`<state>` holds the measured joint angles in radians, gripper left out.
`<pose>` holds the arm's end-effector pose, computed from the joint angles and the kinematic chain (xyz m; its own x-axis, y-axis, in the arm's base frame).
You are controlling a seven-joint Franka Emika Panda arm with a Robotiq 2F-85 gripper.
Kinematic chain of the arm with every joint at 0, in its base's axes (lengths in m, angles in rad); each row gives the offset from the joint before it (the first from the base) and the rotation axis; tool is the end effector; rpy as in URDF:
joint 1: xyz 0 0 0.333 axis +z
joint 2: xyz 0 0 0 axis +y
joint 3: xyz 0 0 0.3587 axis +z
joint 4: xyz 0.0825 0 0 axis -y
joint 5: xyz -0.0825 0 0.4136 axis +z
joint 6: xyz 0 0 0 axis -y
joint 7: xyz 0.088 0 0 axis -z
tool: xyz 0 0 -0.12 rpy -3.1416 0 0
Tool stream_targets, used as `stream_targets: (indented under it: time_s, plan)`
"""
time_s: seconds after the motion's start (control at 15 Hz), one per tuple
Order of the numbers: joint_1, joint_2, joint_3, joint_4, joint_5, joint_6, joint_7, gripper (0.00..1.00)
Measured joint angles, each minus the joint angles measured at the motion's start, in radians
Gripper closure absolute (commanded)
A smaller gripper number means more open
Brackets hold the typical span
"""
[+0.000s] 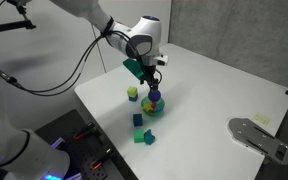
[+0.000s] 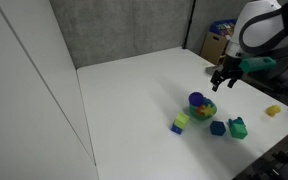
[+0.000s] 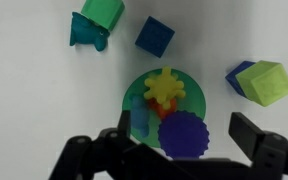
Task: Remove the yellow object from the bowl
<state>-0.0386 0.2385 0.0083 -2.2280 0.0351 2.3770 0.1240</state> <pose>0.5645 -0.0164 0.2634 0.9796 -0.1785 -0.0920 -0.1804 -0.9835 -0.0126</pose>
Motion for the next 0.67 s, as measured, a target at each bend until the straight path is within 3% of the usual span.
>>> stream_targets:
  time_s: [0.33, 0.67]
  plan:
    - [0.0, 0.097, -0.001, -0.002, 0.015, 0.133, -0.009, 0.0]
    - [0.002, 0.191, 0.001, -0.001, 0.015, 0.194, -0.01, 0.0]
